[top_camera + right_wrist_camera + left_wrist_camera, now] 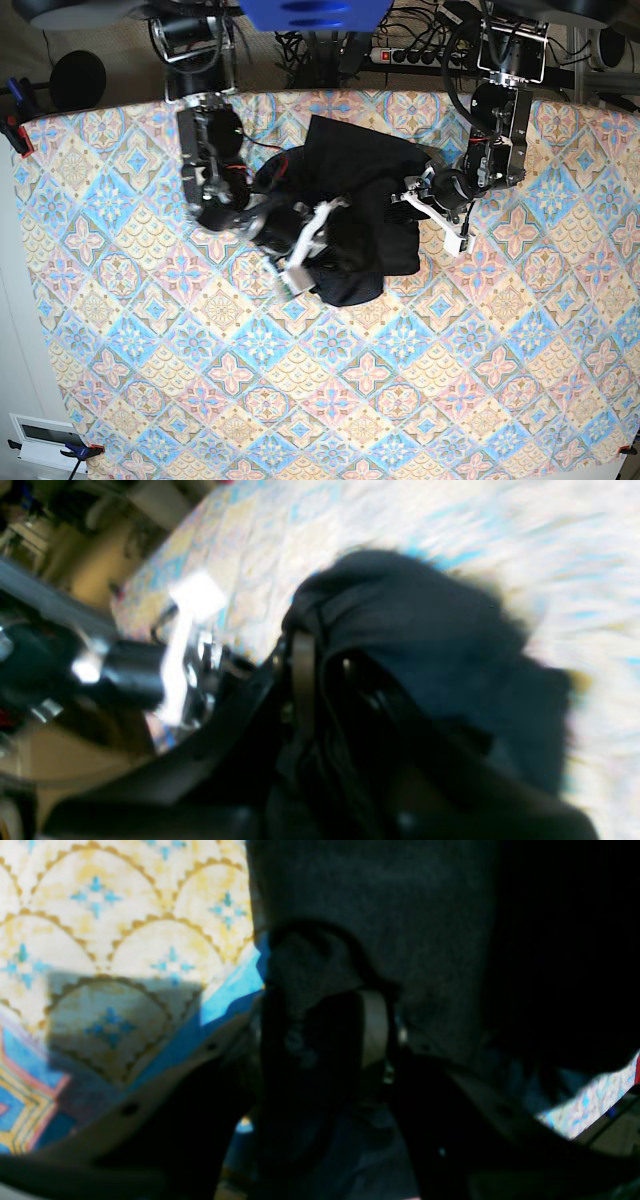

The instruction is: Layout the t-shirt on the table in an organized manner, then fold the t-shirt properly

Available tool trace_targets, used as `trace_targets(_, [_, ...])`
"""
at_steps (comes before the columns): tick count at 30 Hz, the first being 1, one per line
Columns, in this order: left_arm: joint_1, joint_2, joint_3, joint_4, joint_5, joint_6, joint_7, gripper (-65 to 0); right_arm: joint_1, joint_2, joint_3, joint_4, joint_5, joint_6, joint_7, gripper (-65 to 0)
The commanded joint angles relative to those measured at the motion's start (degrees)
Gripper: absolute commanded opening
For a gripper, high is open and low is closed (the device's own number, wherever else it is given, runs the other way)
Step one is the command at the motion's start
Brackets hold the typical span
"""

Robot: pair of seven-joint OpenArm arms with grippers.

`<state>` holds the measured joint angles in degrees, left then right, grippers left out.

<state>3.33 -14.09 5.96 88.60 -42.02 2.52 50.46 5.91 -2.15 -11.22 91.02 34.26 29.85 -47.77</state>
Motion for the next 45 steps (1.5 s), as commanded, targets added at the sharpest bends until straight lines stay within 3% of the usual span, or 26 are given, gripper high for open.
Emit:
trace_targets(1, [0.32,0.42,0.33,-0.03,-0.22,0.07,2.77,-44.0,1.60,0.09,-1.39,0.01,-0.63,0.35,1.75,-64.0])
trace_targets(6, [0.49,0.33,0.33,0.15,-0.40,-0.02,2.77,-44.0,6.97,0.00,-9.22,-5.62,-7.76,0.26,7.64,-58.7])
trace_targets(13, [0.93,0.24,0.24,0.33,-0.49,-0.02,2.77,-44.0,7.85,-1.58,-10.53,-7.73,-12.33,0.18,8.34,-52.1])
trace_targets(18, [2.07,0.24,0.24,3.93,-0.49,-0.02,2.86,-44.0,8.29,-4.40,-10.45,-7.64,-12.59,0.18,9.22,-51.4])
trace_targets(23, [3.13,-0.02,0.24,7.45,-0.49,-0.02,3.04,-44.0,8.73,-6.07,-10.71,-6.76,-18.22,0.18,9.83,-51.2])
trace_targets(30, [4.36,-0.11,-2.57,8.06,-1.28,-0.11,3.21,-43.9,8.37,-6.15,-10.53,-5.97,-20.41,0.18,9.83,-51.1])
trace_targets(36, [4.27,-1.69,-4.86,8.06,-6.64,-0.11,3.21,-43.9,8.29,-3.17,-10.01,-2.28,-20.41,0.18,9.75,-51.1])
trace_targets(42, [4.01,-1.78,-4.95,8.06,-7.43,-0.11,3.21,-43.9,3.98,-1.14,-0.16,3.00,-19.98,0.09,9.75,-51.1])
trace_targets(45, [4.01,-1.78,-4.95,8.06,-7.69,-0.11,3.21,-43.9,2.57,2.46,3.71,3.17,-19.98,0.09,9.66,-51.1])
